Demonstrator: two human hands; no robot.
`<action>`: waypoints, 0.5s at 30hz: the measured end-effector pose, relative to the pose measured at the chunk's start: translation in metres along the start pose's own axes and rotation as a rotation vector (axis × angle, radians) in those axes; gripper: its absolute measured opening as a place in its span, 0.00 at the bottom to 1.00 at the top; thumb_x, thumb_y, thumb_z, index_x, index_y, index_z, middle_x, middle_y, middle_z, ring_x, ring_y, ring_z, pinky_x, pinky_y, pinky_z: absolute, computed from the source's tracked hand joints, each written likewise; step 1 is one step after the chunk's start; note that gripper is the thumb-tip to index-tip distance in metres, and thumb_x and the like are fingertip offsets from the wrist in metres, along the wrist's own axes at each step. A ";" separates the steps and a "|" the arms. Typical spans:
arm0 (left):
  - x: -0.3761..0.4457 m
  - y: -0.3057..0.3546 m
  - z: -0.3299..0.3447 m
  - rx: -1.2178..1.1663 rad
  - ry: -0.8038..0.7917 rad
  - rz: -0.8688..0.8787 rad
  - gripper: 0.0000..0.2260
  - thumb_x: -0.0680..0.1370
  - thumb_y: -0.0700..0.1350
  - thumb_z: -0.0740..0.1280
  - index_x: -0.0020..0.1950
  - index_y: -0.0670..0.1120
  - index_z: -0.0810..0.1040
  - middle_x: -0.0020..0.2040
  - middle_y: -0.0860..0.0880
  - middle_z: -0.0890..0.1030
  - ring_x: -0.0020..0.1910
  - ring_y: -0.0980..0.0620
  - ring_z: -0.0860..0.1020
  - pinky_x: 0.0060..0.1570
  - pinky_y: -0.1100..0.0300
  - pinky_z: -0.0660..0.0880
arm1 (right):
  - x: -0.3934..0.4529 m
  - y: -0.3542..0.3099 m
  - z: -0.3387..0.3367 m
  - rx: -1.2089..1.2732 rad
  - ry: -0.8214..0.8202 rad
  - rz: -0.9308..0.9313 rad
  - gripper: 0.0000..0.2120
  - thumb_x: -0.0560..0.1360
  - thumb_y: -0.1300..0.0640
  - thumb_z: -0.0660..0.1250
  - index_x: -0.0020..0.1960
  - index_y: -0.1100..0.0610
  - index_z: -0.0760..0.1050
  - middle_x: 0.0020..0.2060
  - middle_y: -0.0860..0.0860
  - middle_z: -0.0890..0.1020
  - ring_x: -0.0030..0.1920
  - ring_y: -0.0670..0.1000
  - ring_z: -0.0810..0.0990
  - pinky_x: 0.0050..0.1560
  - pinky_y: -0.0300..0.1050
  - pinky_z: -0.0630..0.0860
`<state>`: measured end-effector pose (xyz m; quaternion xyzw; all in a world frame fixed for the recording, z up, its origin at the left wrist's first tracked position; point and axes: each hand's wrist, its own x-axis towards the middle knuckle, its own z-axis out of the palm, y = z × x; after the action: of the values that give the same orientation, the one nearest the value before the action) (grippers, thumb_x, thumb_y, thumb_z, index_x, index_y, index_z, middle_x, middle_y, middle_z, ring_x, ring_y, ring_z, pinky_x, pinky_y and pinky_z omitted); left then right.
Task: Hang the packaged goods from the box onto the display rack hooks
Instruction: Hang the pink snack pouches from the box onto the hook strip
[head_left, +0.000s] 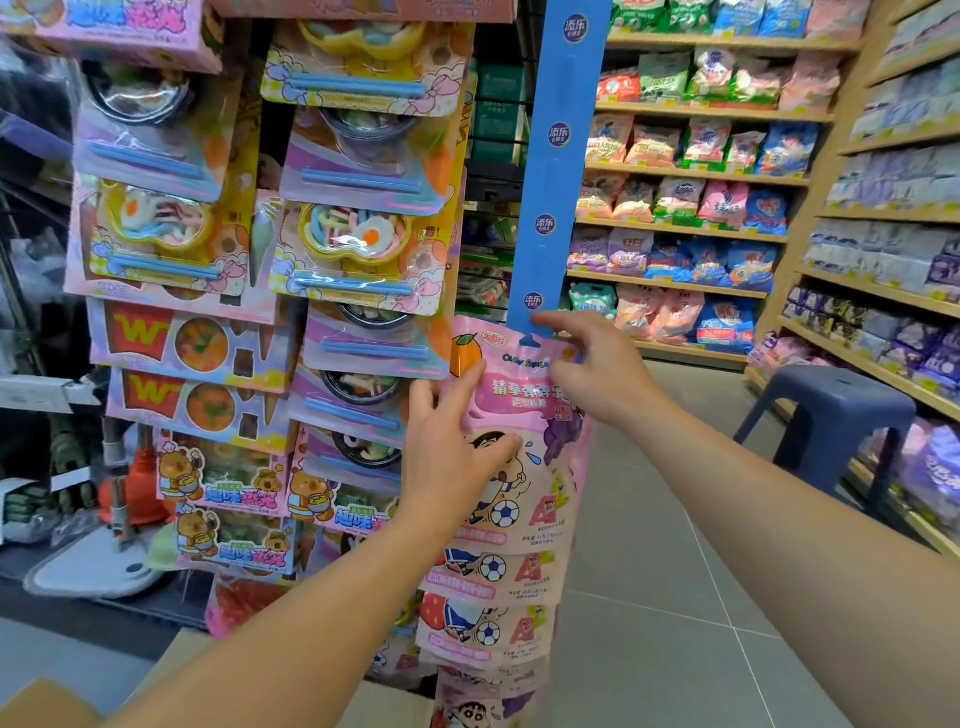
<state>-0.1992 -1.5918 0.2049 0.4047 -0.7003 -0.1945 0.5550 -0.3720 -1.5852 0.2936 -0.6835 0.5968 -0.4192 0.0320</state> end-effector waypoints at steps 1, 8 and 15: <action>0.000 0.000 0.000 0.003 0.000 -0.002 0.38 0.68 0.49 0.78 0.75 0.57 0.66 0.55 0.53 0.65 0.53 0.58 0.69 0.54 0.67 0.68 | -0.001 0.001 0.000 -0.041 -0.014 -0.010 0.27 0.72 0.67 0.64 0.69 0.49 0.74 0.58 0.46 0.72 0.57 0.45 0.72 0.54 0.33 0.66; -0.001 0.004 -0.001 -0.029 0.011 -0.019 0.37 0.68 0.47 0.78 0.74 0.57 0.67 0.54 0.53 0.64 0.51 0.62 0.67 0.53 0.66 0.69 | 0.009 -0.010 -0.011 0.170 -0.098 0.105 0.16 0.75 0.67 0.65 0.58 0.51 0.78 0.53 0.45 0.76 0.55 0.49 0.76 0.44 0.32 0.70; -0.003 0.008 0.000 -0.011 0.043 0.013 0.36 0.68 0.47 0.78 0.74 0.57 0.67 0.53 0.53 0.64 0.52 0.59 0.68 0.50 0.70 0.68 | 0.020 -0.018 -0.019 0.042 -0.178 0.159 0.08 0.77 0.62 0.67 0.54 0.53 0.79 0.57 0.51 0.78 0.43 0.43 0.78 0.38 0.34 0.71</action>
<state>-0.2020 -1.5847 0.2082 0.4012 -0.6898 -0.1860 0.5733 -0.3711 -1.5885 0.3262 -0.6677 0.6350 -0.3653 0.1325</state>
